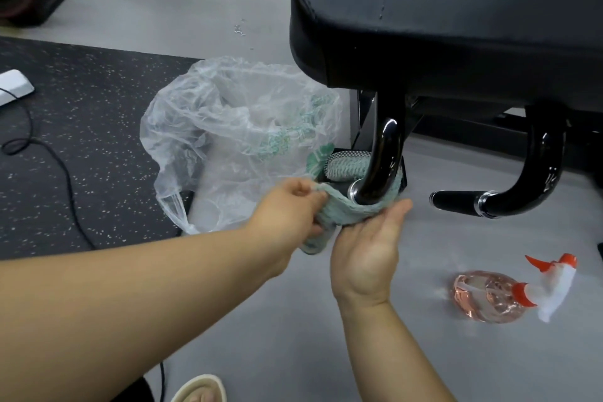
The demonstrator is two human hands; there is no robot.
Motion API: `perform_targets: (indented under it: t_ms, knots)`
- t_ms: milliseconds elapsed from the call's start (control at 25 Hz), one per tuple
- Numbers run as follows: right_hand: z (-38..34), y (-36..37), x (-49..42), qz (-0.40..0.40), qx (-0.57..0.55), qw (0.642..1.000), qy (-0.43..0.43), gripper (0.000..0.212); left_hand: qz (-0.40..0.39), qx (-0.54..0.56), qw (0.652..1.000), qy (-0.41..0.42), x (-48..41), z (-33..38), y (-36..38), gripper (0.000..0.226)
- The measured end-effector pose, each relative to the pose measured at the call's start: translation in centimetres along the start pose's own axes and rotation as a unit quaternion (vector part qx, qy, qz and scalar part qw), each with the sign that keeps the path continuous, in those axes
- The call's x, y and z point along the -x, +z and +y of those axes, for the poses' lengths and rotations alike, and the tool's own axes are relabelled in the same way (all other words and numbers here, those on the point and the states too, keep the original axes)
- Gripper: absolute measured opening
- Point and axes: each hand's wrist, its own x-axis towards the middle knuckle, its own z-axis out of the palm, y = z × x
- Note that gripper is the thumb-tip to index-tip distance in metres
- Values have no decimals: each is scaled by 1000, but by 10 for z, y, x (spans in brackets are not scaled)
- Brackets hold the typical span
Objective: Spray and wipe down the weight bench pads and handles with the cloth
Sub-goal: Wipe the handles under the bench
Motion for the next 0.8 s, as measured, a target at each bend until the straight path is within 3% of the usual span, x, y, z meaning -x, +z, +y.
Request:
perform_targets:
  t_ms: [80,160,320,400,480,600,680,800]
  knots:
    - [0,4,0,59,-11,998,-17,50,58,-21,991,120,5,4,0,19]
    - [0,7,-2,90,-9,996,-10,42,13,-63,980,187,12,7,4,19]
    - [-6,4,-14,86,-11,995,57,53,-143,-66,986,55,17,10,14,31]
    - [-4,-3,-22,72,21,994,79,53,-118,-105,987,23,11,8,18,50]
    - [7,-10,-31,65,42,992,100,40,-78,-118,990,-6,3,2,22,58]
    - [23,-17,-42,65,88,985,132,33,-82,-4,996,-23,-5,-6,25,47]
    - [23,-18,-45,55,60,984,156,36,-81,66,994,-25,-11,-10,29,38]
    - [5,-11,-28,55,19,985,162,41,-78,66,995,-14,-8,-12,32,40]
